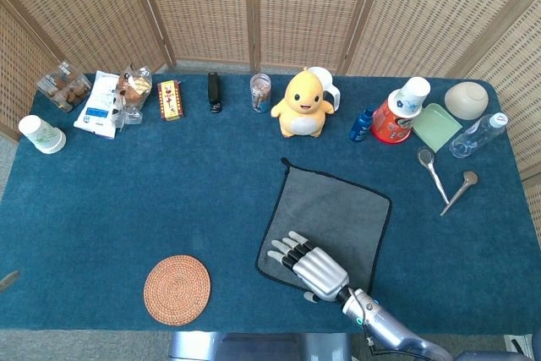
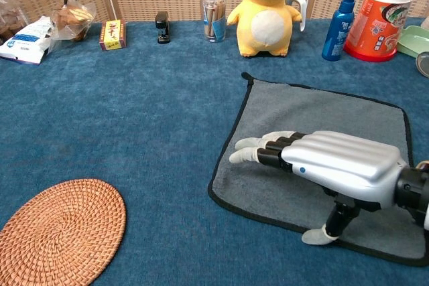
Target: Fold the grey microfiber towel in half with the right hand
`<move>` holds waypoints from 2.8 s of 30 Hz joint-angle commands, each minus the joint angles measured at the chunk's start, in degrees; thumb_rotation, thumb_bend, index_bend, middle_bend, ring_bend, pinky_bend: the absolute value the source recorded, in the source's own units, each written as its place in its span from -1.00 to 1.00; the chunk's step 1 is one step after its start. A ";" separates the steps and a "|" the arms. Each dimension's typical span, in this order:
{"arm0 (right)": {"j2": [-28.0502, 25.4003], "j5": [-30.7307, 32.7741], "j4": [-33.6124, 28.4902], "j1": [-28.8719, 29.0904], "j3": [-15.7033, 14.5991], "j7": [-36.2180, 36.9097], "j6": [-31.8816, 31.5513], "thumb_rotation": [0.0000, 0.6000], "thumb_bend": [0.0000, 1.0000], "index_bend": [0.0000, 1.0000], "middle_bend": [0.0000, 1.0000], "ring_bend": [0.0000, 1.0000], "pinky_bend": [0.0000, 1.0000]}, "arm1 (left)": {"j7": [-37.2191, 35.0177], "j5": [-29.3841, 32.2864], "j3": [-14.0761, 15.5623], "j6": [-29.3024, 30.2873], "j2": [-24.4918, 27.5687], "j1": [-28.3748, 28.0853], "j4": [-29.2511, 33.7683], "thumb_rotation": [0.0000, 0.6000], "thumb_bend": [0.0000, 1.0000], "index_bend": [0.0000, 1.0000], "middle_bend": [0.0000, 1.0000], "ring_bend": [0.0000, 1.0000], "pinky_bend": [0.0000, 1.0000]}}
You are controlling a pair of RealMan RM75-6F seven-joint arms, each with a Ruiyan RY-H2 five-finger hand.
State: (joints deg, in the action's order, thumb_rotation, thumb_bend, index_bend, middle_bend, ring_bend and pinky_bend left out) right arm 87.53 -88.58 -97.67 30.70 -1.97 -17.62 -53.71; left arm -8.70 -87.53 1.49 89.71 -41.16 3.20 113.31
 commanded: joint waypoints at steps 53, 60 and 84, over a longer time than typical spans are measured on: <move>2.10 -1.50 6.41 -1.14 -0.19 -1.56 -6.66 1.00 0.01 0.10 -0.97 -1.00 -0.61 | -0.79 -0.13 0.33 -1.01 0.34 -0.35 0.23 1.00 -0.72 -1.00 -1.00 -1.00 -1.00; 0.76 0.62 6.27 -1.00 1.84 0.40 -7.03 1.00 0.01 0.12 -0.96 -1.00 -0.59 | -0.97 -0.30 0.42 -1.00 0.42 -0.32 0.28 1.00 -0.72 -1.00 -1.00 -1.00 -1.00; 2.88 13.05 11.16 3.22 11.63 -1.42 -4.72 1.00 0.01 0.22 -0.94 -1.00 -0.59 | -1.55 -0.85 0.90 -1.79 0.79 -0.54 0.41 1.00 -0.72 -1.00 -1.00 -1.00 -1.00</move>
State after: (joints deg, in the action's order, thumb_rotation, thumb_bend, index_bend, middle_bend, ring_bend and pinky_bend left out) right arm 90.12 -76.00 -86.90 33.54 9.22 -18.68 -58.68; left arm -10.24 -88.38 2.39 87.93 -40.37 2.66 113.72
